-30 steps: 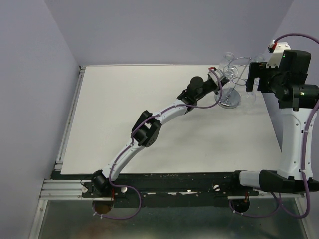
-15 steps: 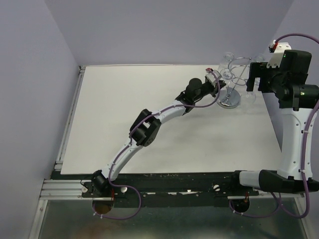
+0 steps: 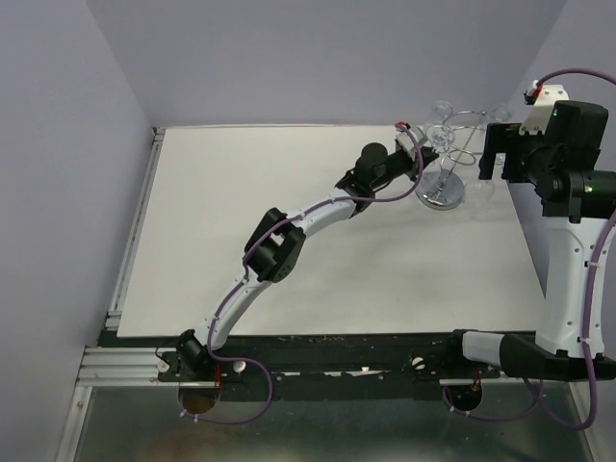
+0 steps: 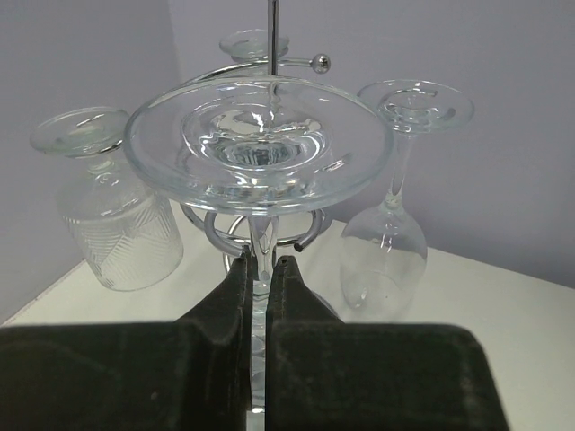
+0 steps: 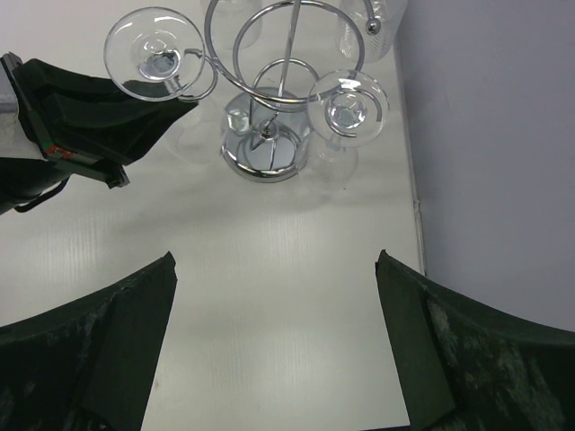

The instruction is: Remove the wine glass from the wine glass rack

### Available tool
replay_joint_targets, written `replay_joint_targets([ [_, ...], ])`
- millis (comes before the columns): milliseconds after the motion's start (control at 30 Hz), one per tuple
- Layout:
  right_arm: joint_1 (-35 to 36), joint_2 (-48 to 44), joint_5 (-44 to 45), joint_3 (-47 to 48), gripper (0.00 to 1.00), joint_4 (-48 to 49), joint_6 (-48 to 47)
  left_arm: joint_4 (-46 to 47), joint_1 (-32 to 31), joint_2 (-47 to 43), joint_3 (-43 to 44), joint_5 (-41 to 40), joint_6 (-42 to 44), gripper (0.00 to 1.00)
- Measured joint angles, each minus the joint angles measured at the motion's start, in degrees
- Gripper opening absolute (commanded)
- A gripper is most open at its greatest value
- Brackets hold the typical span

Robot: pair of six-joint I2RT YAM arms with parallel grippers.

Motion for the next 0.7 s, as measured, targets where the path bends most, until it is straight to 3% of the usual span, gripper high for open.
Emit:
replay_joint_targets([
  [500,-1.36,-1.75,0.0,-1.05,0.99,0.02,-0.59,-2.27,0.68,-3.06,-3.96,0.76,-2.12,0.0],
  [700,-1.36,-1.53,-0.44,-1.01,0.99,-0.02,-1.07,-3.06,2.25,-11.39,-15.65,2.1,-3.93,0.0],
])
